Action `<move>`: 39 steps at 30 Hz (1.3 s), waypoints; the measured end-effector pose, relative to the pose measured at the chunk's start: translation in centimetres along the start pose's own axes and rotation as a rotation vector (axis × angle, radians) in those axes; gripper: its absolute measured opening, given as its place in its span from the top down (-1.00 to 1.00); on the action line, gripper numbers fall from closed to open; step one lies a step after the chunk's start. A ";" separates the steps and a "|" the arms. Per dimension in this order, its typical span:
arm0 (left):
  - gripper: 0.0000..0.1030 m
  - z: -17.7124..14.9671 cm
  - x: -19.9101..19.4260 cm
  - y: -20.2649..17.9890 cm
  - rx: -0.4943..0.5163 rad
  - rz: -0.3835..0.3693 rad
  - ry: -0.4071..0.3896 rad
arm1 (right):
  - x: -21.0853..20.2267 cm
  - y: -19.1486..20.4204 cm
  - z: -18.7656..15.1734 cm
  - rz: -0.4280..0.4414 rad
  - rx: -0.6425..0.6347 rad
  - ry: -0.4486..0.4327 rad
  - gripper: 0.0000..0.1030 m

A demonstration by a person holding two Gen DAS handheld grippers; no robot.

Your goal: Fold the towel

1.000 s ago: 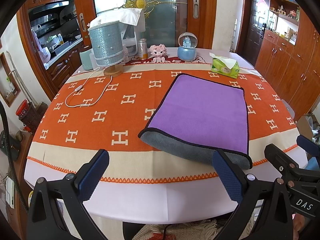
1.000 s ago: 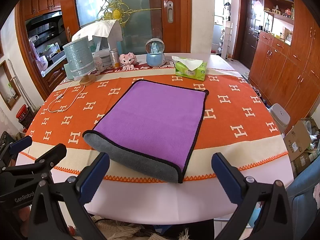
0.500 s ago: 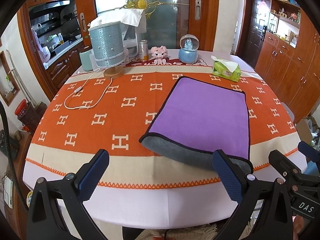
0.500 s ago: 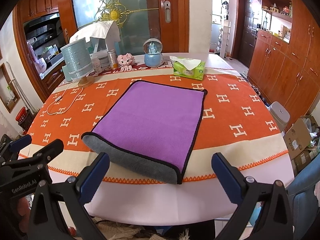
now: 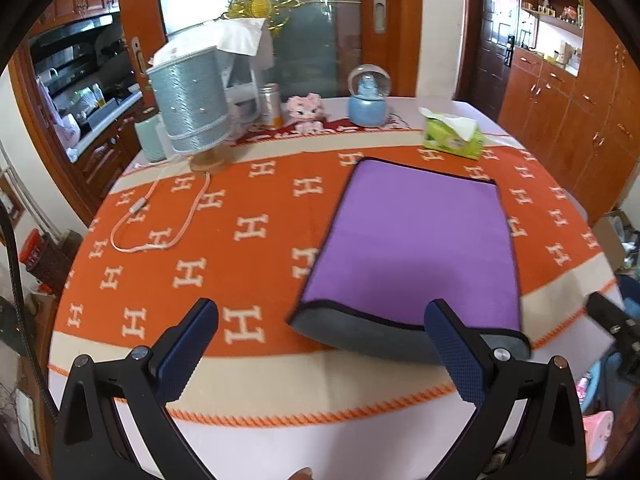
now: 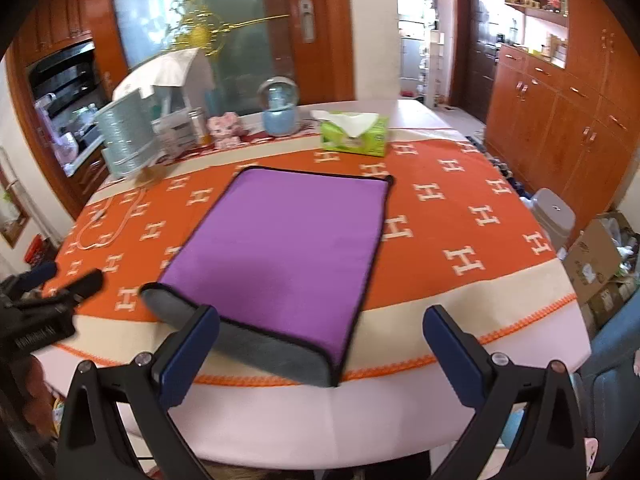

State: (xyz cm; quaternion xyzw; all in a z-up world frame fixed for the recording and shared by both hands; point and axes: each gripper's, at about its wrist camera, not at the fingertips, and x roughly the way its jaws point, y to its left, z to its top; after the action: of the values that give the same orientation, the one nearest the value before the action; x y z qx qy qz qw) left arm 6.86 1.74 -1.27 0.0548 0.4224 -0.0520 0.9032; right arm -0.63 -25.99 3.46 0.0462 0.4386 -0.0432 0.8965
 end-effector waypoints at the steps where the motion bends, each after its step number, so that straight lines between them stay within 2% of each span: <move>1: -0.99 0.2 0.5 0.4 0.006 0.008 0.003 | 0.3 -0.5 0.0 -0.020 0.002 -0.005 -0.98; 7: -0.99 0.5 3.6 2.1 0.059 -0.023 0.050 | 1.6 -2.4 -0.4 -0.052 0.028 -0.009 -0.98; 12: -0.96 0.3 5.5 2.5 0.112 -0.053 0.032 | 3.3 -3.3 -1.3 -0.004 0.044 0.009 -0.98; 15: -0.87 0.1 6.5 2.6 0.156 -0.093 0.028 | 4.4 -3.1 -2.3 0.004 0.015 0.024 -0.95; 19: -0.61 -0.1 7.8 2.4 0.235 -0.135 0.027 | 6.0 -2.3 -3.9 0.026 -0.045 0.086 -0.70; 22: -0.60 -0.2 9.2 2.8 0.265 -0.264 0.073 | 7.0 -1.9 -5.0 0.078 -0.069 0.133 -0.58; 26: -0.34 -0.3 11.0 3.4 0.284 -0.368 0.127 | 7.7 -1.4 -5.7 0.125 -0.088 0.154 -0.45; 29: -0.12 -0.5 12.2 3.5 0.308 -0.396 0.158 | 8.0 -1.3 -5.9 0.152 -0.096 0.163 -0.39; 39: 0.18 -1.0 13.9 3.0 0.398 -0.472 0.241 | 9.5 -2.2 -5.2 0.222 -0.064 0.194 -0.08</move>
State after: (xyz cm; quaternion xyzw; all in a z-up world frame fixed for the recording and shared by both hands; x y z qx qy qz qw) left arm 15.42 4.16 -12.42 0.1368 0.5086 -0.3346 0.7814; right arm 0.89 -27.94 -7.34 0.0698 0.5167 0.0748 0.8501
